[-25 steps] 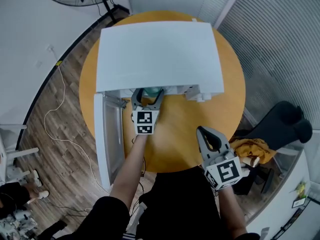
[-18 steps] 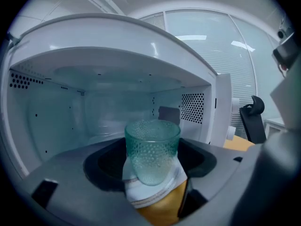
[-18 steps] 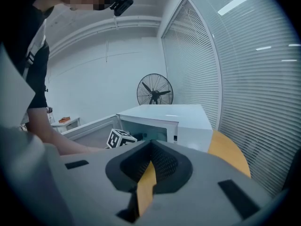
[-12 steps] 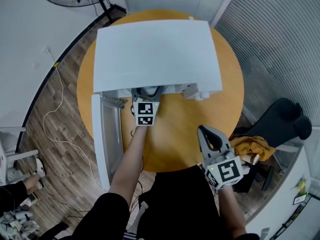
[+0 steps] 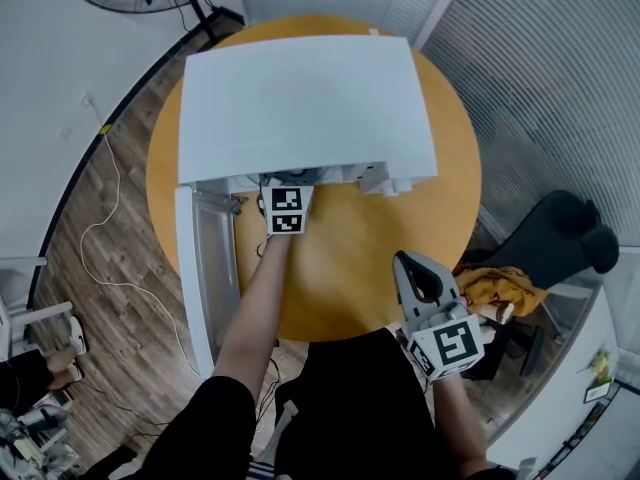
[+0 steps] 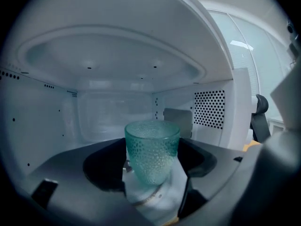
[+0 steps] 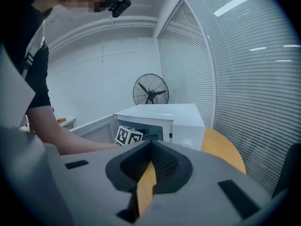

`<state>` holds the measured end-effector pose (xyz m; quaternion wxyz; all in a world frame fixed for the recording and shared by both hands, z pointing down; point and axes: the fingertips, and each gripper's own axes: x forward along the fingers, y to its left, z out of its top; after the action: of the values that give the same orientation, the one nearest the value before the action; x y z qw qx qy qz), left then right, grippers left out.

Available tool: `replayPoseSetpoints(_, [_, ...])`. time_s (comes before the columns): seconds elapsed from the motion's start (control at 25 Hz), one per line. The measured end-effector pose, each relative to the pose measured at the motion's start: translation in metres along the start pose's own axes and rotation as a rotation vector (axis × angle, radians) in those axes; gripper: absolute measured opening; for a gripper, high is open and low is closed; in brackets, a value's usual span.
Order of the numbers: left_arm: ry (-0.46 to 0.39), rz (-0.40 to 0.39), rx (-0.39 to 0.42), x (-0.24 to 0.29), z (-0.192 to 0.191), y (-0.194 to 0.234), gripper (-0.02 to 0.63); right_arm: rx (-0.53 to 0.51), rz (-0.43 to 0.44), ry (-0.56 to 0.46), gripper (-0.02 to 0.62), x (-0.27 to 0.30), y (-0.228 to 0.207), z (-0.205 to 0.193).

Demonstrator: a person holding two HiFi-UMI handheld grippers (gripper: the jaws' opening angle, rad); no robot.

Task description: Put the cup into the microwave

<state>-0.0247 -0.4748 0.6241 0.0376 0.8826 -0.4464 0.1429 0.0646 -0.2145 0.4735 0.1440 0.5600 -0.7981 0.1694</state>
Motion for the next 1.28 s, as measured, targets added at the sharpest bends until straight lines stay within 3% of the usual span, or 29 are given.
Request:
replayPoseSetpoints(0.6, [0.019, -0.005, -0.014, 0.005, -0.004, 0.002, 0.336, 0.037, -0.039, -0.012, 0.011, -0.013, -0.009, -0.007])
replayPoseSetpoints(0.92, [0.057, 0.043, -0.014, -0.023, -0.011, 0.006, 0.337, 0.051, -0.024, -0.029, 0.011, -0.018, -0.003, -0.004])
replayPoseSetpoints(1.28, [0.065, 0.069, -0.023, -0.078, -0.004, -0.024, 0.336, 0.020, 0.018, -0.070, 0.011, -0.048, 0.006, 0.000])
